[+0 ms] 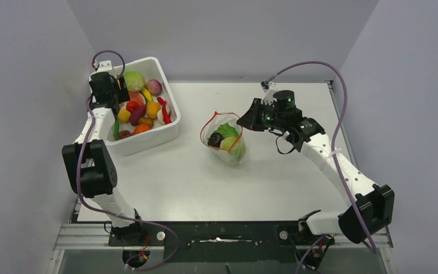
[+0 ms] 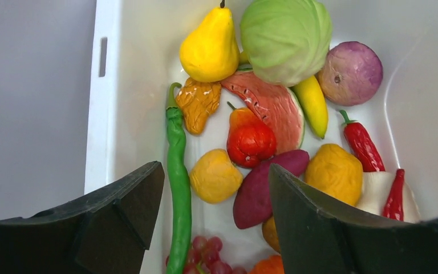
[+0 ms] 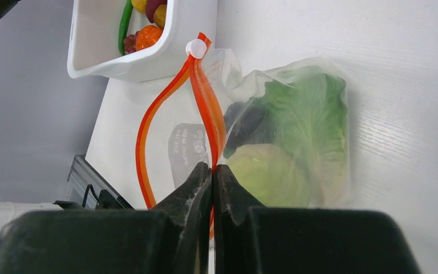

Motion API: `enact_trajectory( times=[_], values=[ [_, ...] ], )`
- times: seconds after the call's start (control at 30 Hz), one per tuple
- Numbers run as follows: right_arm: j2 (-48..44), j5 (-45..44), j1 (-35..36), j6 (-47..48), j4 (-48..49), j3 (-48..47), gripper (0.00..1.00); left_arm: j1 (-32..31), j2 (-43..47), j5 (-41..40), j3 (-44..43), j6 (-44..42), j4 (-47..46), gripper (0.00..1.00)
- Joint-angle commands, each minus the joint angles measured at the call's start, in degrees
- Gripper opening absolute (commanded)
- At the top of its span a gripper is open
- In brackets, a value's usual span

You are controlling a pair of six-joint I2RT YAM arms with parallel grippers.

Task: Place the food in the zip-top bag and seal the zipper
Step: Pick up the fake fruit from the bin.

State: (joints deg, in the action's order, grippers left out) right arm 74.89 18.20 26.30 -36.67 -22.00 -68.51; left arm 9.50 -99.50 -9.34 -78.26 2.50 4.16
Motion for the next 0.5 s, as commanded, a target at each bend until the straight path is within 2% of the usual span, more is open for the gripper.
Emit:
enact_trajectory(
  times=[0.0, 0.2, 0.47],
  values=[
    [1.8, 1.61, -1.22, 2.04, 0.58, -4.25, 0.0, 2.31, -5.22, 4.63, -6.08, -2.26, -4.39, 0.67],
    [4.96, 1.81, -2.91, 2.38, 0.37, -5.06, 0.0, 4.48, -13.49, 8.89, -13.42, -4.2, -3.09, 0.68],
    [9.69, 2.93, -3.97, 2.87, -0.04, -8.4, 0.0, 5.24, -22.16, 9.9, -21.04, -7.94, -5.49, 0.67]
  ],
)
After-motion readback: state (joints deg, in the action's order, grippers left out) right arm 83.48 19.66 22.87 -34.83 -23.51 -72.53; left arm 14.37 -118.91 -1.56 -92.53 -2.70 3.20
